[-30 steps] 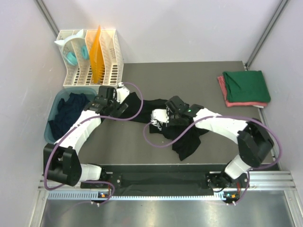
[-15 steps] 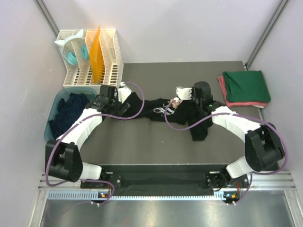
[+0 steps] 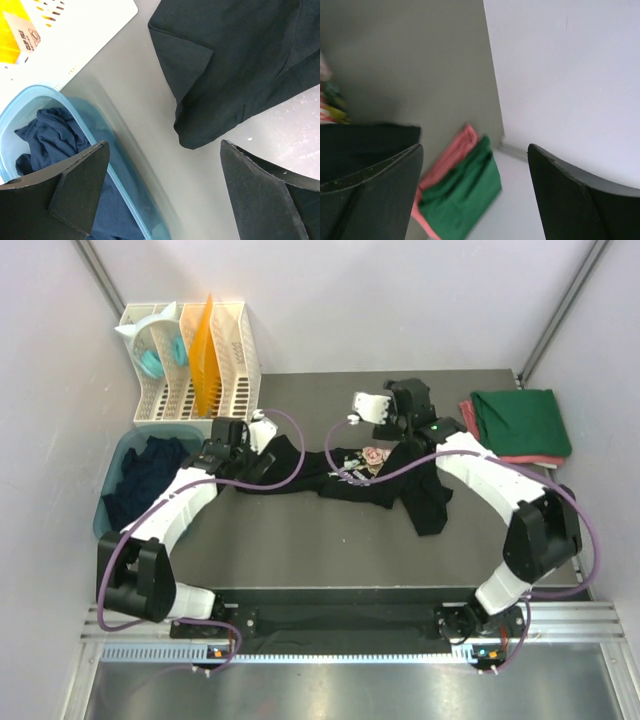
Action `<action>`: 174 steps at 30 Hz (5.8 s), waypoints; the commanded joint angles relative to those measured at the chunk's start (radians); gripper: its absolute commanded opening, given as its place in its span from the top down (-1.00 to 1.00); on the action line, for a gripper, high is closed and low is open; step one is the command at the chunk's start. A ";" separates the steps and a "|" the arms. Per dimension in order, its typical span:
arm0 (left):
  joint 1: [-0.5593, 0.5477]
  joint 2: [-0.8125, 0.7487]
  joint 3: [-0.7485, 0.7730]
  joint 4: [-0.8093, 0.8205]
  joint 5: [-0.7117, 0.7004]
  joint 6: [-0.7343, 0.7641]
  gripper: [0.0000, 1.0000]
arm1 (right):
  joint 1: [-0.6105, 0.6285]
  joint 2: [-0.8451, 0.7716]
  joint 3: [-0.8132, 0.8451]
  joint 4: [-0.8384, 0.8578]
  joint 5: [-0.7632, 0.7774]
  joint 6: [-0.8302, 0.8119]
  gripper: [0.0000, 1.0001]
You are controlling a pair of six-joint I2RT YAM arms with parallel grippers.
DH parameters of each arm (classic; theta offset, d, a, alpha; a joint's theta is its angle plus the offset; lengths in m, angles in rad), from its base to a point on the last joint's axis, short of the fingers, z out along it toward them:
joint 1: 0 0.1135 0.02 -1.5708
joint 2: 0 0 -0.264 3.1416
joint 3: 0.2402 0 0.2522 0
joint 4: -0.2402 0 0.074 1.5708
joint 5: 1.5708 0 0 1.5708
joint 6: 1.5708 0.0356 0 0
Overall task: Fold and stack the t-shirts
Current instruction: Flatten out the tshirt
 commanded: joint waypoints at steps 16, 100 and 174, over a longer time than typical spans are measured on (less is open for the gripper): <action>0.004 -0.010 -0.001 0.002 -0.002 -0.022 -0.91 | 0.311 0.181 0.116 -0.384 -0.410 0.254 -0.54; -0.071 0.091 0.096 -0.207 0.438 0.106 -0.84 | -0.091 -0.149 -0.050 0.829 0.183 -0.505 1.00; -0.023 -0.163 0.031 -0.030 -0.180 -0.180 -0.98 | 0.033 0.011 0.130 -0.465 -0.101 0.240 -1.00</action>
